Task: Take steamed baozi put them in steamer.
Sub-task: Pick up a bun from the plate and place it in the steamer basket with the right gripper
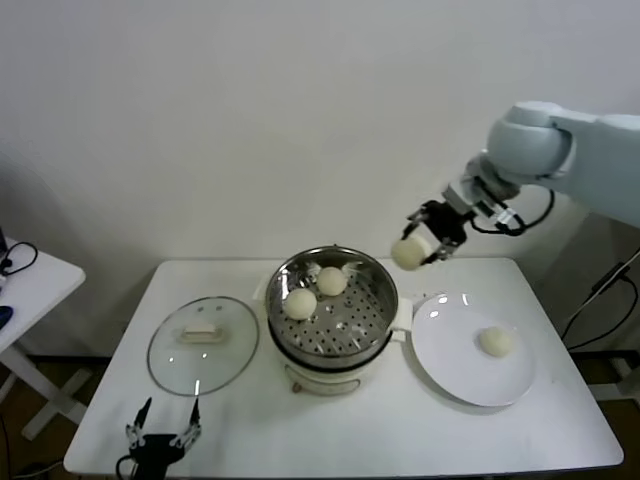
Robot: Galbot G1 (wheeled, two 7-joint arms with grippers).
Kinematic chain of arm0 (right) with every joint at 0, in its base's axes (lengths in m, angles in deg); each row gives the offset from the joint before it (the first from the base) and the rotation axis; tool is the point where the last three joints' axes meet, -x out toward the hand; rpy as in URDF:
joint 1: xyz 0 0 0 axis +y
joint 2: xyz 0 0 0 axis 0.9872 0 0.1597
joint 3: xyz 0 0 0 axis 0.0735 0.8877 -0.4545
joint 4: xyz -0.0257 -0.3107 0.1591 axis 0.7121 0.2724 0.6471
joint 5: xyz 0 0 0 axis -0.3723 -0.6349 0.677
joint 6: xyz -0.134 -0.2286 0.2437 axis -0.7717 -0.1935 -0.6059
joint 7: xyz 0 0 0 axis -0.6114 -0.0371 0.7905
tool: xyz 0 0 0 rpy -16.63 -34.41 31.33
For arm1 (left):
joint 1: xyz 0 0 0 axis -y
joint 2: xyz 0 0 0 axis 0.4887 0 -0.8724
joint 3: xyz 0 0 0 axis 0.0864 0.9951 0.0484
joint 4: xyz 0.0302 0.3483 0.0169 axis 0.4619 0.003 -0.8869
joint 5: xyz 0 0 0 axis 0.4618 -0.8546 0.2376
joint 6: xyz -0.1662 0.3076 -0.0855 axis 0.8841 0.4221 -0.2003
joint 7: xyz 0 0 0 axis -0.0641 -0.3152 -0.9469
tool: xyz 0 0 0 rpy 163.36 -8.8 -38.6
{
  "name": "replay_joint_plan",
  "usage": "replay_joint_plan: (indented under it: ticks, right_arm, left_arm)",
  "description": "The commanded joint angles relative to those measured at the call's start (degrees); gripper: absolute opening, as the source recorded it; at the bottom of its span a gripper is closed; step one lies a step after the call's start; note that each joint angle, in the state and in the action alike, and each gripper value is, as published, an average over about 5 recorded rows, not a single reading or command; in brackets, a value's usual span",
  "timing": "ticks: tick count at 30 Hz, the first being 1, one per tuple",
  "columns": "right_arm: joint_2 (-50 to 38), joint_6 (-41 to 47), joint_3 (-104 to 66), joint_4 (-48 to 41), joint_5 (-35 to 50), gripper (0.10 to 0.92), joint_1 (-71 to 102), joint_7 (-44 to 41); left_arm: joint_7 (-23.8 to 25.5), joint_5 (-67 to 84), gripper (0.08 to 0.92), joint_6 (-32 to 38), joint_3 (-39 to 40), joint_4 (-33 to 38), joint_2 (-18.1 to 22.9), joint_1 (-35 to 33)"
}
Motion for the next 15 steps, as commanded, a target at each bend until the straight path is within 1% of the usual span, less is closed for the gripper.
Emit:
replay_joint_plan:
  ticks: [1,8,12,15]
  right_arm:
    - [8.53,-7.37,-5.99,13.07,-12.58,0.573,3.5,0.45]
    - [12.64,-8.2,-2.76,6.55,-26.65,0.568,16.42,2.11]
    - [14.82,-7.68,-3.67,2.3,-32.23,0.568,23.21,3.19]
    - [16.14,-7.29,-4.89,0.0,-34.74,0.568,27.07,3.64]
  left_arm:
    - [-0.06,-0.01,0.823,0.09,0.02,-0.39,-0.09,0.09]
    - [-0.05,0.07,0.823,0.0,-0.19,-0.11,-0.22,0.05]
    - [-0.07,-0.02,0.823,0.17,-0.45,-0.33,-0.3,0.09]
    - [-0.07,-0.1,0.823,0.27,-0.6,-0.51,-0.33,0.11]
